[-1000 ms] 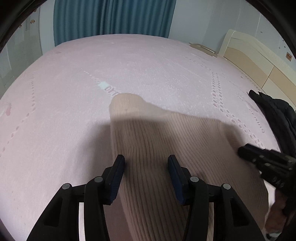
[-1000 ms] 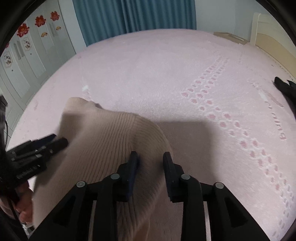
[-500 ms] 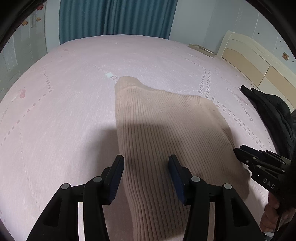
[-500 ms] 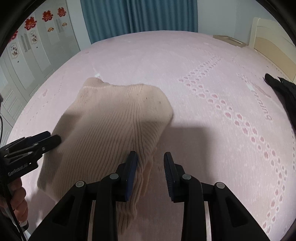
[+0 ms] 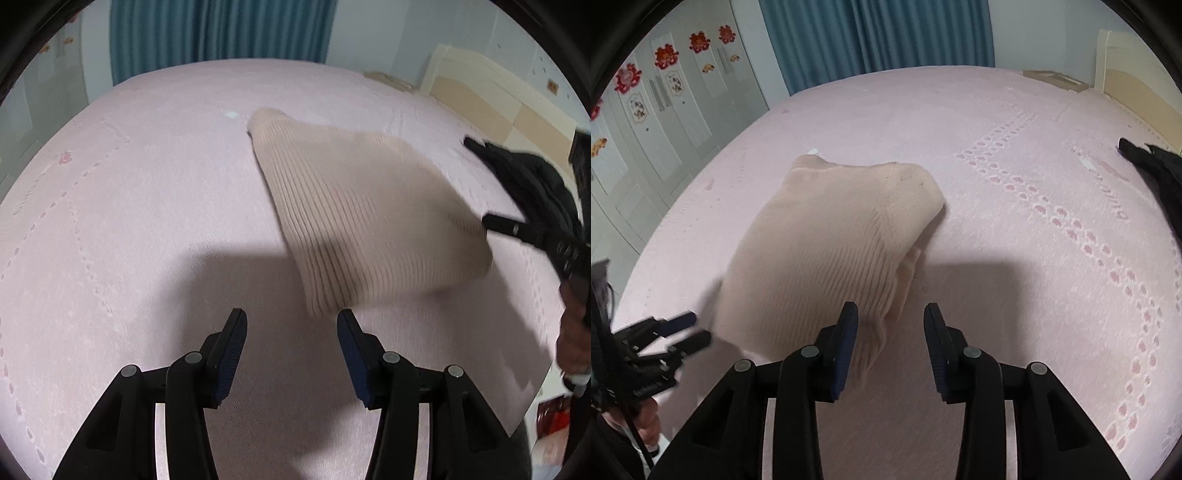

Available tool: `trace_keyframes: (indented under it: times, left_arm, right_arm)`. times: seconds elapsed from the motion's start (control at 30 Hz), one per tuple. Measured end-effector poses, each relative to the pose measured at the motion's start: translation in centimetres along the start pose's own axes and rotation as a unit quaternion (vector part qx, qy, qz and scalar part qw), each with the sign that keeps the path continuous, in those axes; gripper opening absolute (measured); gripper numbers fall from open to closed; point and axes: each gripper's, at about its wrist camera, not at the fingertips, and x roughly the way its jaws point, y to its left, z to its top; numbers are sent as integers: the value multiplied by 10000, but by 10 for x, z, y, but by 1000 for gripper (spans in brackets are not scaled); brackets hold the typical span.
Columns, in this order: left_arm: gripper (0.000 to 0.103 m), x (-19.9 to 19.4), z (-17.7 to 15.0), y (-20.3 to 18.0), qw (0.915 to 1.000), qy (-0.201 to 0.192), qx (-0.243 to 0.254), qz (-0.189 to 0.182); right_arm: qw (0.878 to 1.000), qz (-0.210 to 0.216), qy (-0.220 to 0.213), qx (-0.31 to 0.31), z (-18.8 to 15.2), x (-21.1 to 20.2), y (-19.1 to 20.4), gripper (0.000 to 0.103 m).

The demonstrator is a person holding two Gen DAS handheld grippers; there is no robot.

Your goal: Fold small clothes

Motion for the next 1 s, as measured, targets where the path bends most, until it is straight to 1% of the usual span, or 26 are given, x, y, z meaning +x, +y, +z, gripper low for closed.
trace_keyframes:
  times: [0.03, 0.1, 0.13, 0.17, 0.2, 0.23, 0.27, 0.3, 0.37, 0.43, 0.5, 0.53, 0.6, 0.67, 0.7, 0.77, 0.8, 0.83, 0.87, 0.93, 0.97, 1.0]
  left_arm:
    - [48, 4, -1, -3, 10000, 55, 71, 11]
    - [42, 11, 0, -11, 9998, 66, 159, 77]
    - [37, 14, 2, -13, 9999, 49, 134, 81]
    - [28, 16, 5, -13, 10000, 31, 50, 44]
    - [23, 18, 8, -12, 10000, 20, -69, -31]
    - [15, 20, 10, -12, 9997, 25, -196, -154]
    - [13, 21, 13, -11, 9992, 1, -332, -244]
    - [12, 18, 13, -11, 9986, -106, -408, -308]
    - [10, 10, 11, -14, 9976, -290, -406, -471]
    - [10, 9, 8, -15, 9974, -301, -394, -515]
    - [10, 16, 3, -13, 9983, -184, -380, -407]
    - [10, 21, 2, -10, 9981, -122, -452, -393]
    - [9, 28, -2, -1, 9962, 84, -679, -542]
    - [10, 25, -3, 4, 9955, 103, -746, -576]
    - [12, 23, -4, 5, 9962, 94, -708, -490]
    - [26, 17, -5, 7, 9974, 66, -611, -369]
    - [29, 14, -6, 8, 9976, 28, -594, -342]
    - [30, 11, -6, 10, 9978, -4, -586, -297]
    - [30, 8, -6, 12, 9980, -15, -581, -243]
    - [30, 5, -1, 15, 9980, -59, -597, -185]
    - [30, 3, 3, 16, 9978, -107, -628, -183]
    - [30, 0, 6, 19, 9975, -154, -666, -196]
  right_arm:
    - [10000, 10, 18, 15, -2, 0, 1, 37]
    - [10000, 28, 52, 22, -8, -1, 1, 37]
    - [10000, 30, 64, 12, -9, -1, 2, 37]
    - [10000, 26, 75, 4, -11, -2, 2, 37]
    - [10000, 31, 81, 5, -12, -2, 2, 37]
    - [10000, 37, 87, 12, -13, -2, 2, 37]
    - [10000, 41, 86, 27, -14, -2, 1, 37]
    - [9999, 57, 78, 51, -14, -2, 0, 37]
    - [9999, 89, 52, 88, -12, -2, -1, 37]
    - [9998, 139, -8, 118, -9, 0, -1, 37]
    - [9996, 211, -91, 157, -4, 2, 0, 37]
    - [9995, 236, -125, 182, -1, 4, -1, 40]
    - [9991, 264, -142, 298, 9, 14, -2, 42]
    - [9985, 370, -113, 398, 18, 24, -2, 42]
    - [9982, 409, -96, 421, 25, 32, -2, 42]
    - [9982, 380, -50, 456, 33, 44, 1, 42]
    - [9983, 322, -28, 481, 38, 50, 2, 38]
    - [9986, 252, -51, 461, 40, 53, 4, 21]
    - [9991, 186, -95, 381, 42, 53, 7, 14]
    - [9988, 255, -393, 114, 44, 42, 12, 13]
    - [9976, 348, -598, 99, 43, 34, 10, 13]
    - [9955, 521, -755, 226, 42, 26, 2, 13]
